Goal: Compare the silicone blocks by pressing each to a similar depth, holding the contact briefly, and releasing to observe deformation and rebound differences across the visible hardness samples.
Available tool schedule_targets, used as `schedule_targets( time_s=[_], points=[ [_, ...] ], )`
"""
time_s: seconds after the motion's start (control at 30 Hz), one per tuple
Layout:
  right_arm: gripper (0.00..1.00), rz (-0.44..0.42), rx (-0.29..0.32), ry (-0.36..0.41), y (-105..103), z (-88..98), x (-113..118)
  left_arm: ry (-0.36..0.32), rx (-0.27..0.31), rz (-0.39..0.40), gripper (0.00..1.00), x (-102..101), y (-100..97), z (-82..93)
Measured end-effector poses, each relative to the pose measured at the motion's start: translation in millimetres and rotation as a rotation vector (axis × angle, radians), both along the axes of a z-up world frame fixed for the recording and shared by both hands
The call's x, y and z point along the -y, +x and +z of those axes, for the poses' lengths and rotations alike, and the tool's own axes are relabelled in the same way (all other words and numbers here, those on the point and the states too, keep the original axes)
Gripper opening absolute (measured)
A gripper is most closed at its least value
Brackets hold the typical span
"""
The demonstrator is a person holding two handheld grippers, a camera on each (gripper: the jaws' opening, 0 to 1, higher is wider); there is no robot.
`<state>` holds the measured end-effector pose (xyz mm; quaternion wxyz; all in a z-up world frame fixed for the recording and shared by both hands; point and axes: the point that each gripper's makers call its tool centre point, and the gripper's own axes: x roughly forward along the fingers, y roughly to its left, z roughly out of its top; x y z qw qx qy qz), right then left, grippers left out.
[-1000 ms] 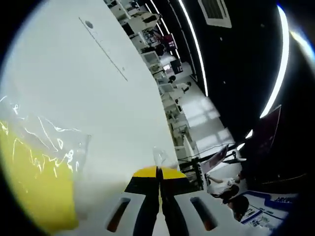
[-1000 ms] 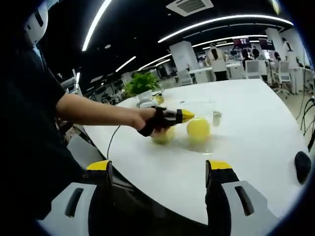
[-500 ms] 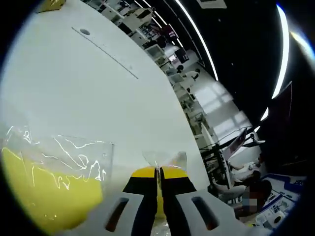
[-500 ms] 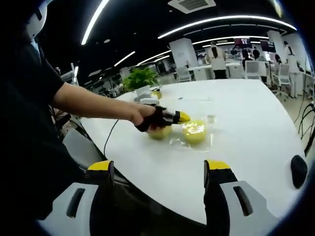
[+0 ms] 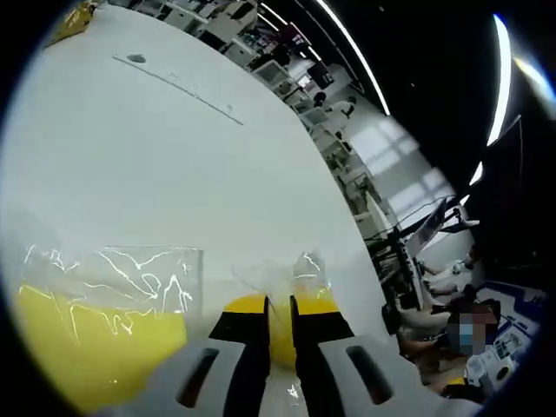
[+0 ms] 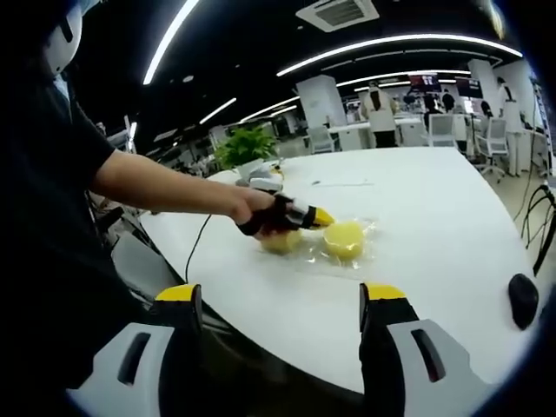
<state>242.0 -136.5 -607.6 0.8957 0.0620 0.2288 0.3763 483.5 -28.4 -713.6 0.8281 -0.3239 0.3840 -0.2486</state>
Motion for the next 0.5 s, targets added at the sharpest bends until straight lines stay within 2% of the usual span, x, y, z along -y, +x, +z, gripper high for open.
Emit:
schedule_targets(
  time_s=[0.1,0.13,0.2,0.33,0.4,0.5],
  points=[
    [0.68,0.006,0.002,-0.014,-5,-2.2,-2,0.005,0.012,-0.018,0.1,1,-0.6,2.1],
    [0.68,0.008,0.001,-0.014,-5,-2.0,-2,0.001,0.041,-0.043,0.12,3,0.0,5.5],
    [0.68,0.014,0.0,-0.02,-7,-1.1,-4,-0.041,0.01,-0.043,0.16,5,-0.8,8.7],
    [0.68,0.02,0.01,-0.034,-11,1.3,-5,-0.054,-0.001,-0.016,0.12,-10,-1.7,18.1],
    [0.69,0.013,0.016,-0.045,-10,-0.2,-2,-0.083,0.049,-0.02,0.11,-14,-3.3,34.1],
    [0.69,-0.008,0.014,-0.078,-4,-8.1,0,-0.054,0.077,-0.066,0.13,-19,-10.8,42.7]
  ],
)
